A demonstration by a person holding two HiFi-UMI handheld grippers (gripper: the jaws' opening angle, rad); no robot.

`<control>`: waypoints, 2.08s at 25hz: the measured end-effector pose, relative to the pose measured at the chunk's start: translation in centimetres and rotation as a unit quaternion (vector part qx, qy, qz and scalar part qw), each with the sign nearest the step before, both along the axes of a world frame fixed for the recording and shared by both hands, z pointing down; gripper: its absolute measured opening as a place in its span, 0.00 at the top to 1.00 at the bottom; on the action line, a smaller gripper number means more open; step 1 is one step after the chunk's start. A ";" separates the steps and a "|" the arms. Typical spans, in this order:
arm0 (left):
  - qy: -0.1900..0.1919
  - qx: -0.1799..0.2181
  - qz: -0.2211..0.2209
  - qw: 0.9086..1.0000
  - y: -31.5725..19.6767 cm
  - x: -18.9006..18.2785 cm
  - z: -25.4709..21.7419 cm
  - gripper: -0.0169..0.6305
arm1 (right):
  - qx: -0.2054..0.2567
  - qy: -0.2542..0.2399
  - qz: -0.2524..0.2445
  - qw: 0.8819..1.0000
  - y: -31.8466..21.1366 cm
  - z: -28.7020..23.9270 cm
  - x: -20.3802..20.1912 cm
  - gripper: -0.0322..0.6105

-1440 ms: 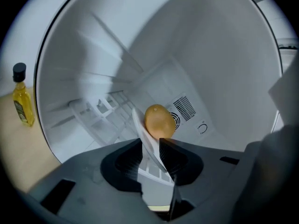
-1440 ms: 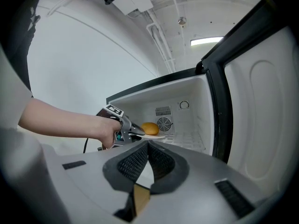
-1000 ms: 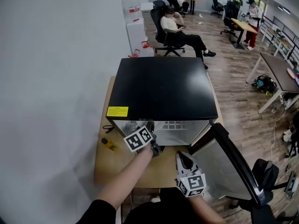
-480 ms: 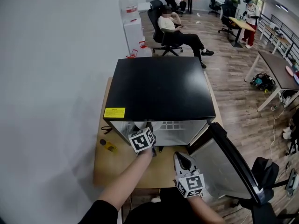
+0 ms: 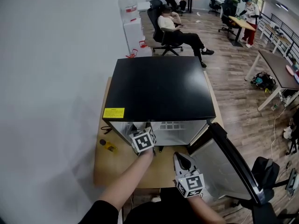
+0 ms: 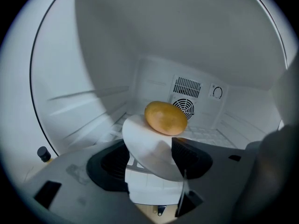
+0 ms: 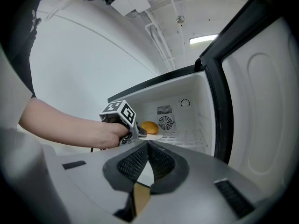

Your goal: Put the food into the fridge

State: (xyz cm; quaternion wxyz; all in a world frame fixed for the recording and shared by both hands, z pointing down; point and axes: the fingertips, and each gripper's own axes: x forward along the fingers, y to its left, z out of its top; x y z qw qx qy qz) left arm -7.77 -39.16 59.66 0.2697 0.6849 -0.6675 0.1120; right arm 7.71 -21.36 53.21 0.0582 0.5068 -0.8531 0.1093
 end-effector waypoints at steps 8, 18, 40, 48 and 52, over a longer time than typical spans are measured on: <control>-0.024 0.010 0.015 1.000 -0.6 -0.1 -0.2 0.57 | -0.003 -0.003 -0.008 1.000 0.3 0.4 -0.4 0.86; -0.023 0.009 0.048 0.999 -1.7 0.1 0.0 0.56 | -0.004 -0.008 -0.003 1.000 0.0 0.5 0.0 0.86; -0.074 0.015 0.061 0.995 -2.7 -1.4 0.6 0.46 | -0.009 -0.009 0.001 1.000 0.0 0.8 0.2 0.86; -0.019 0.038 0.056 0.998 -1.2 -1.5 -0.9 0.46 | -0.006 -0.005 0.002 1.000 0.1 0.8 0.5 0.86; -0.006 0.054 0.081 0.995 0.8 -1.5 -2.1 0.46 | 0.001 0.010 -0.006 1.000 0.5 0.3 0.0 0.86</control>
